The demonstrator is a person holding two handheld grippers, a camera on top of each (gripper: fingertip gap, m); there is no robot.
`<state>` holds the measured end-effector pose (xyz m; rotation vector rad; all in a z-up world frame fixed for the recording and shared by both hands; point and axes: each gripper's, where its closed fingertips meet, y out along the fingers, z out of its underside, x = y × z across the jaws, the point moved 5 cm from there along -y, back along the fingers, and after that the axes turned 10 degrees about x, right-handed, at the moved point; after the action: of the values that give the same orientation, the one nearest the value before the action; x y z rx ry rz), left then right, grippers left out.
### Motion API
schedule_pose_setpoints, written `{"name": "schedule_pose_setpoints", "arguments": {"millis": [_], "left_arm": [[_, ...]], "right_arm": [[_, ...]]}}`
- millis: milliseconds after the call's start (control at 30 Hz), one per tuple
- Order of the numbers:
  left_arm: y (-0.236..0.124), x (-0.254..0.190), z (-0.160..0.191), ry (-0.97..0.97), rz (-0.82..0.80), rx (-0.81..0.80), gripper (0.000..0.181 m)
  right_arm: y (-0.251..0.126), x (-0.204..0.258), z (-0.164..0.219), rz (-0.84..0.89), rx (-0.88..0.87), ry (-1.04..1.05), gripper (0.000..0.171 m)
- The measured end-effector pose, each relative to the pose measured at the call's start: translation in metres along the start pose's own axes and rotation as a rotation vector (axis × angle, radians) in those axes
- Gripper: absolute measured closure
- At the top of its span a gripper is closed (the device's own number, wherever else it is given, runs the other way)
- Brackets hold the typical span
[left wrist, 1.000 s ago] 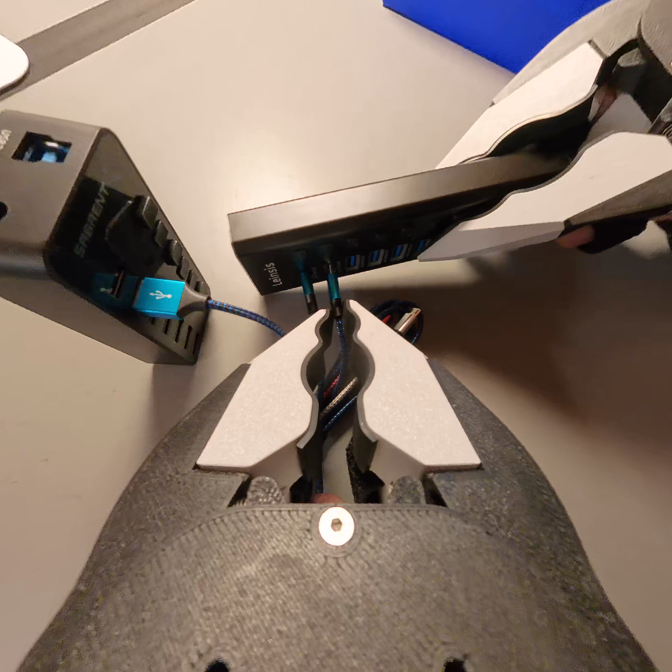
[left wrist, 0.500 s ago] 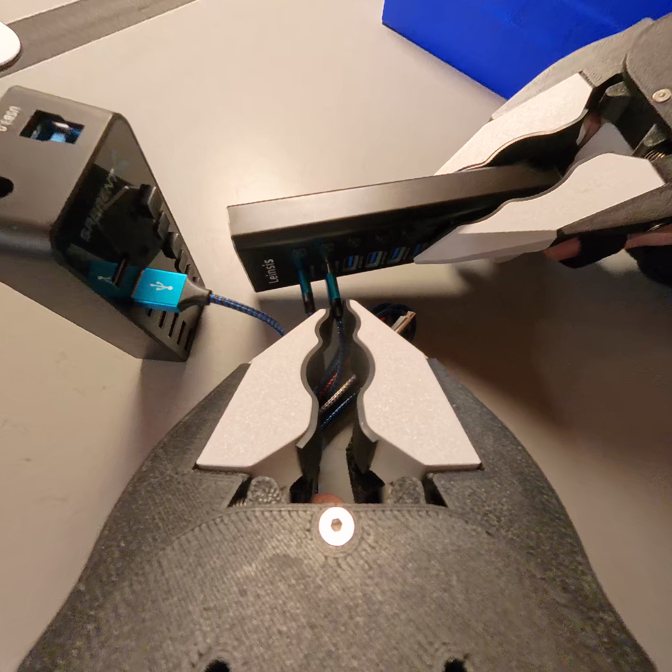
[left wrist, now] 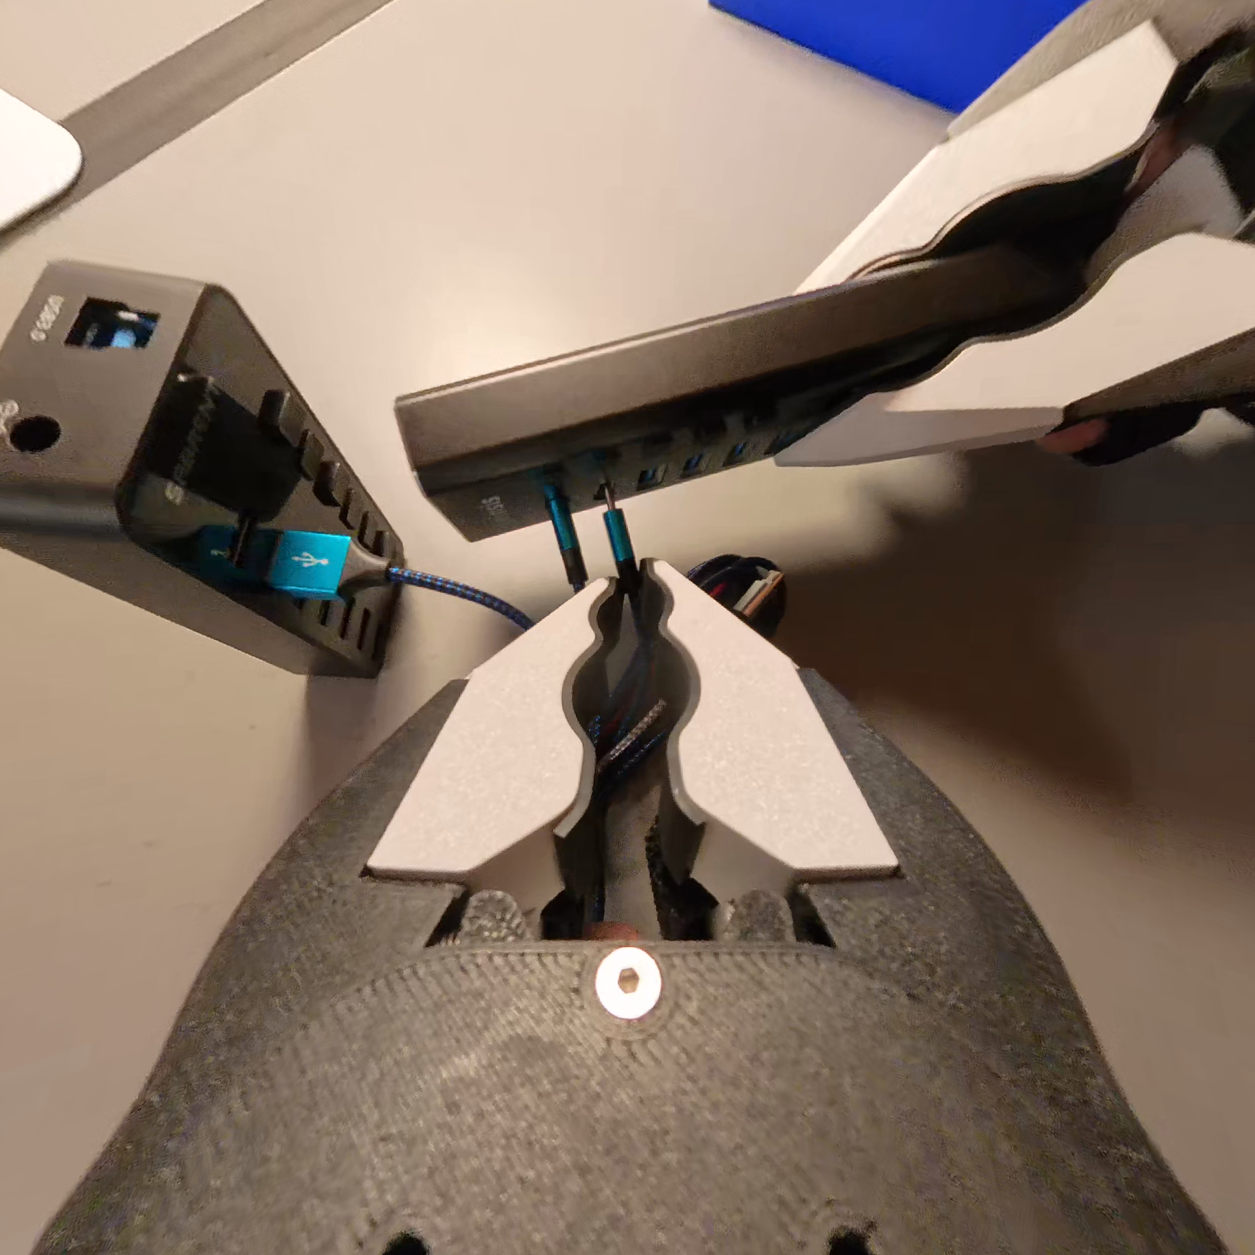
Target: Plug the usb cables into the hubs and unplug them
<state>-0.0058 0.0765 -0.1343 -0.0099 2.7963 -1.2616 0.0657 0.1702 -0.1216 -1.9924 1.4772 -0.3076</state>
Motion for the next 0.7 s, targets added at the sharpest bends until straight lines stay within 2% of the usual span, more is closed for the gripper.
{"name": "schedule_pose_setpoints", "arguments": {"millis": [33,133,300,700], "left_arm": [[-0.0002,-0.0007,0.0,0.022,-0.027,0.009,0.173],[-0.0017,-0.0011,-0.0017,0.041,-0.07,-0.001,0.173],[-0.0028,0.0031,-0.0031,-0.009,-0.029,-0.049,0.174],[0.0005,0.0028,-0.0055,0.102,-0.136,-0.067,0.175]], "right_arm": [[-0.0001,0.0011,-0.001,0.012,-0.001,-0.015,0.146],[0.0004,0.0032,-0.002,0.011,-0.005,-0.013,0.145],[0.0033,0.0045,0.0007,-0.005,0.008,-0.009,0.145],[0.0064,0.0091,0.0027,0.023,0.023,-0.065,0.143]]}}
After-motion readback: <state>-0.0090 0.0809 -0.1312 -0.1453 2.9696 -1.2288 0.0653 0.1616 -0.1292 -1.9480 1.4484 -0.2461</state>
